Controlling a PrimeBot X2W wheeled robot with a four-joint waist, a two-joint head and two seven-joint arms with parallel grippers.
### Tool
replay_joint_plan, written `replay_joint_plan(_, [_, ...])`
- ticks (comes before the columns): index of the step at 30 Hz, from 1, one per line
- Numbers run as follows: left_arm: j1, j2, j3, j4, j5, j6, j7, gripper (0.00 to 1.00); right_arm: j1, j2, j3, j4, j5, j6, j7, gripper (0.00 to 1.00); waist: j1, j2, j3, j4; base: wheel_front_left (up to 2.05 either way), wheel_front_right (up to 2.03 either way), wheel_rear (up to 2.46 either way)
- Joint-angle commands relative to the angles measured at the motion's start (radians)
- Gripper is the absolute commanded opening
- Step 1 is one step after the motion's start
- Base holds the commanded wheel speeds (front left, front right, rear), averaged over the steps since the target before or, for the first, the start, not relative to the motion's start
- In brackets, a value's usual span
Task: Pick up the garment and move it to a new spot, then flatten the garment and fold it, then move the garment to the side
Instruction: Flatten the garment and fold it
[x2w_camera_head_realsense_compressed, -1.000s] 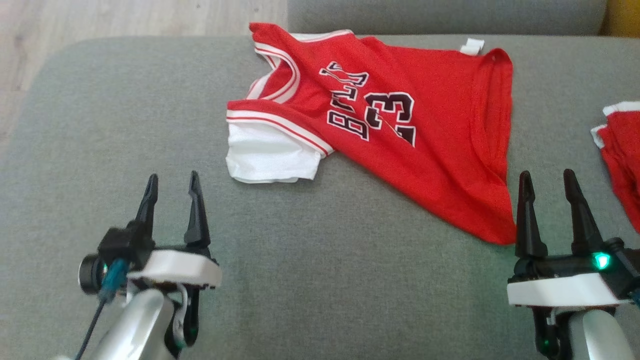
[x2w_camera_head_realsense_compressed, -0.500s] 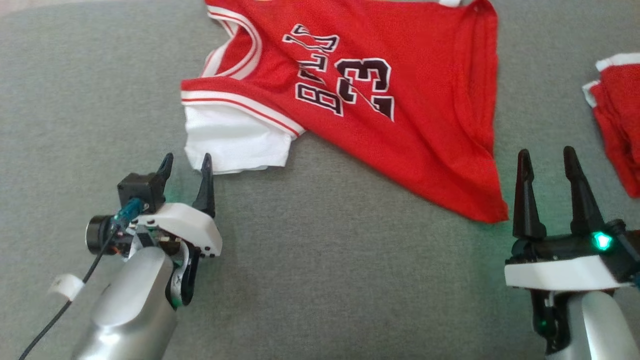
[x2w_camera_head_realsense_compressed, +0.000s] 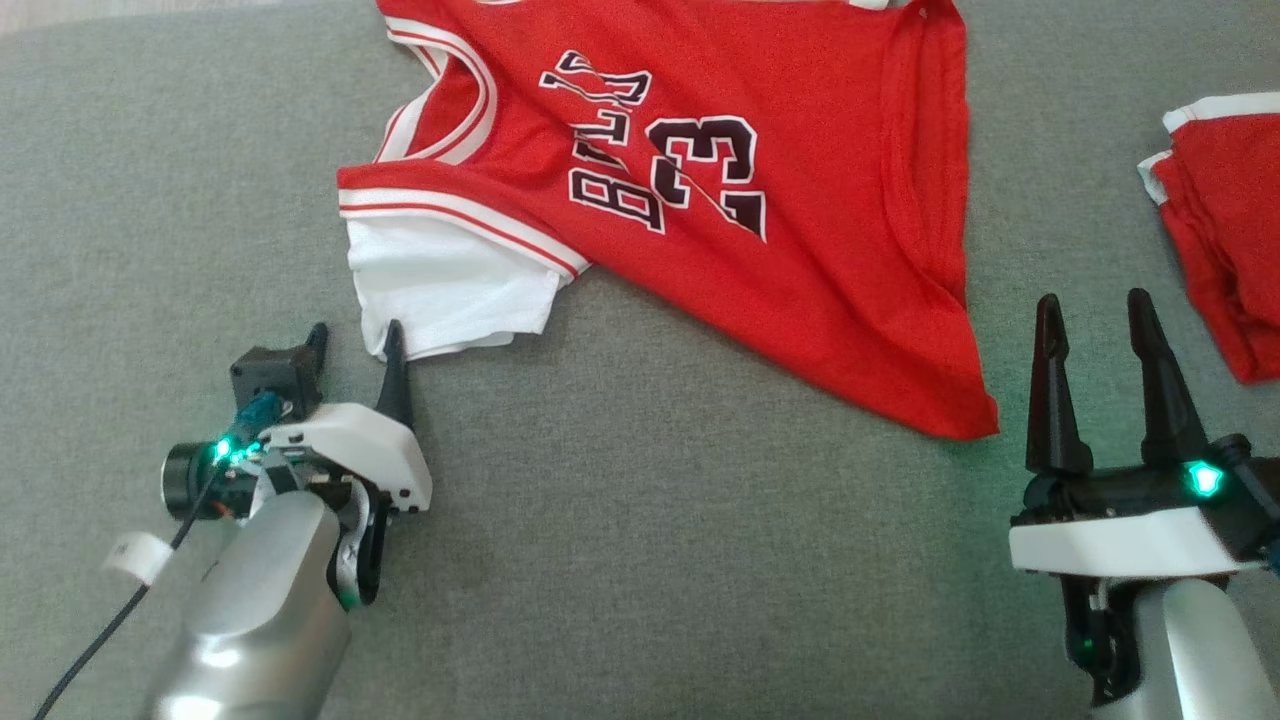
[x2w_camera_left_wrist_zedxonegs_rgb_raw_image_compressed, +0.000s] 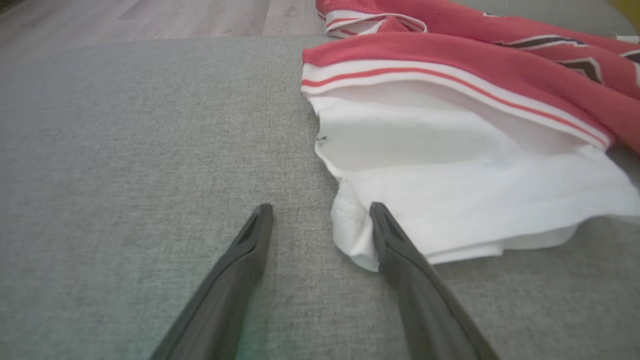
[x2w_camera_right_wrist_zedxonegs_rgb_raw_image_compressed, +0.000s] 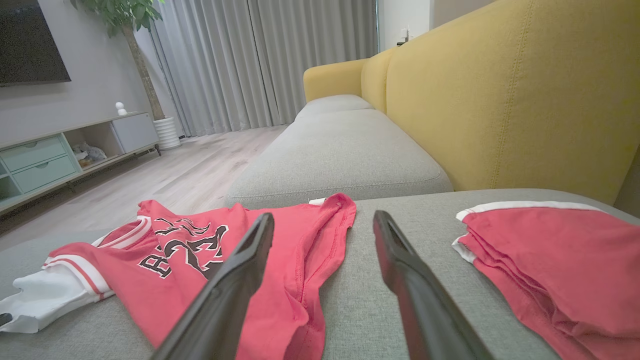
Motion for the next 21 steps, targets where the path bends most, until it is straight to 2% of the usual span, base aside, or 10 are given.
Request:
replay_joint_plan(1, [-0.027, 0.021, 0.022, 0.005, -0.011, -0.007, 0.022, 1.00, -0.014, -0.008, 0.021, -0.024, 0.003, 0.007, -0.006, 1.00, 0.0000, 0.0000, -0.002, 0.003, 0.00, 0.00, 0.00])
replay_joint_plan(2, [-0.028, 0.020, 0.016, 0.011, -0.012, -0.015, 0.032, 0.40, -0.013, -0.008, 0.022, -0.023, 0.001, 0.007, -0.006, 1.00, 0.0000, 0.0000, -0.003, 0.004, 0.00, 0.00, 0.00])
replay_joint_plan(3, [-0.029, 0.020, 0.011, 0.014, -0.012, -0.023, 0.038, 0.00, -0.013, -0.008, 0.022, -0.022, 0.000, 0.007, -0.006, 1.00, 0.0000, 0.0000, -0.004, 0.005, 0.00, 0.00, 0.00])
replay_joint_plan(6, [-0.033, 0.016, 0.010, 0.006, -0.020, -0.044, 0.016, 0.00, -0.004, -0.008, 0.022, -0.008, -0.005, 0.007, -0.006, 1.00, 0.0000, 0.0000, -0.016, 0.012, 0.00, 0.00, 0.00])
replay_joint_plan(9, [-0.034, 0.017, 0.028, -0.017, -0.027, -0.043, -0.040, 0.00, 0.007, -0.008, 0.040, 0.019, -0.013, 0.007, -0.006, 1.00, 0.0000, 0.0000, -0.032, 0.016, 0.00, 0.00, 0.00])
replay_joint_plan(14, [-0.031, 0.027, 0.074, -0.069, -0.036, -0.022, -0.133, 0.00, 0.027, -0.008, 0.076, 0.072, -0.014, 0.007, 0.001, 1.00, 0.0000, 0.0000, -0.058, 0.024, 0.00, 0.00, 0.00])
replay_joint_plan(21, [0.010, 0.042, 0.157, -0.217, -0.019, 0.033, -0.182, 0.00, 0.066, -0.008, 0.130, 0.133, -0.016, 0.007, 0.112, 1.00, 0.0000, 0.0000, -0.093, 0.042, 0.00, 0.00, 0.00])
